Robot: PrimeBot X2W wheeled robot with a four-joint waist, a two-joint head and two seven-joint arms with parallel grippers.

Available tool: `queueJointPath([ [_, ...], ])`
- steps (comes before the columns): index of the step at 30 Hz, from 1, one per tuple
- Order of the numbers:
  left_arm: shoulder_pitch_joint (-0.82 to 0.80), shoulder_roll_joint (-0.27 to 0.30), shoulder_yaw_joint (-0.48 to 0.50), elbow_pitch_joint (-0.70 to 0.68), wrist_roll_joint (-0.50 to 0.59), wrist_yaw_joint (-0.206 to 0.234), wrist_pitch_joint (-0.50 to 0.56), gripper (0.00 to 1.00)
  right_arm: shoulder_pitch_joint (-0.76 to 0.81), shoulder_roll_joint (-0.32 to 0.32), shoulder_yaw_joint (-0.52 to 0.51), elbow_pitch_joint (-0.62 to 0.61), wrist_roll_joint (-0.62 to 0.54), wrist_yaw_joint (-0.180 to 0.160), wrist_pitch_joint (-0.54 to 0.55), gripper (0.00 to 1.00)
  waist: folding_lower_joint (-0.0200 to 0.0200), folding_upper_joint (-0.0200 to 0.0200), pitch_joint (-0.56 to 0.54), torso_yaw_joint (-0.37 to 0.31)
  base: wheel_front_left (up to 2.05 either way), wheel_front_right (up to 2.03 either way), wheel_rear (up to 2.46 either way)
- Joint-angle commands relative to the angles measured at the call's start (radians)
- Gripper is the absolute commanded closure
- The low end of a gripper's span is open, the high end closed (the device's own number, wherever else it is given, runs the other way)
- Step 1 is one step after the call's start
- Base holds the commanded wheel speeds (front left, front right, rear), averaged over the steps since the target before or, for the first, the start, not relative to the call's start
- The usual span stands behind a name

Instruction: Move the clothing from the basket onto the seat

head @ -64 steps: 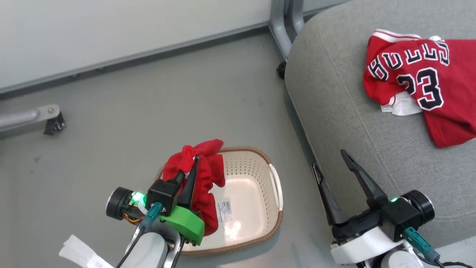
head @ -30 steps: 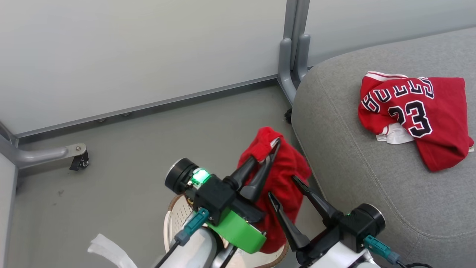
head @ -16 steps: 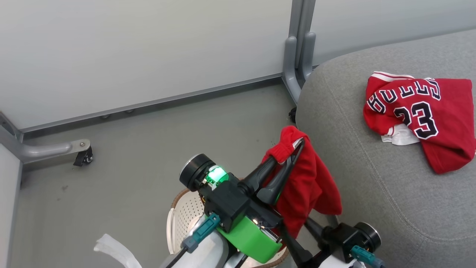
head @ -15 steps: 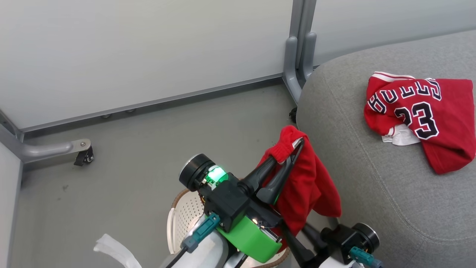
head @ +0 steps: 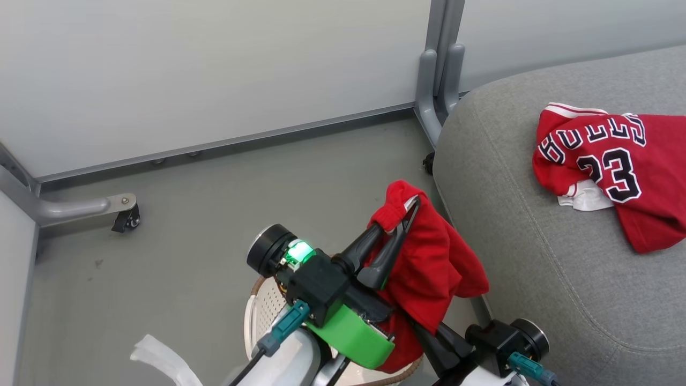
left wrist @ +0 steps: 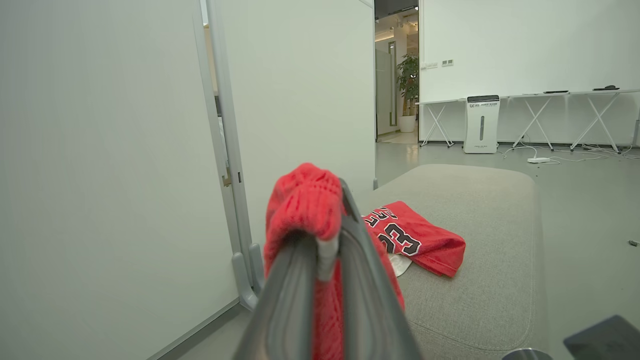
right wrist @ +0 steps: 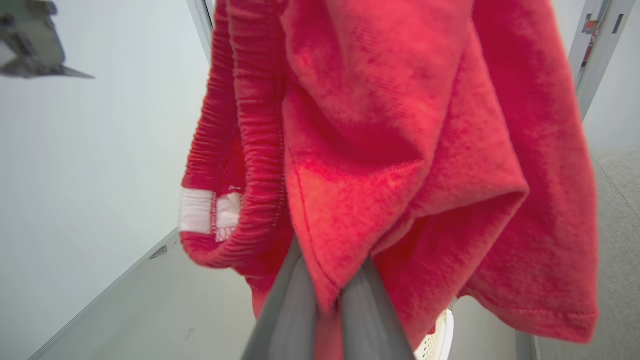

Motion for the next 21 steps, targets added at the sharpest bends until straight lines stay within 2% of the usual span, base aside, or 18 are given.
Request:
queueJointPath([
  [1, -0.006, 0.005, 0.005, 0.005, -0.006, 0.01, 0.004, 0.0, 0.007, -0.007, -0.002, -0.005, 0.007, -0.001, 0.0, 1.0, 0.0001, 0.0023, 0.001, 0.001, 0.0, 0.0, 0.0],
  [21, 0.015, 0.035, 0.01, 0.042, -0.024, 0.033, 0.019, 0.0, -0.006, 0.001, -0.034, -0.054, 0.002, -0.001, 0.0, 1.0, 0.0001, 0.0023, 0.01, -0.008, 0.0, 0.0, 0.0],
])
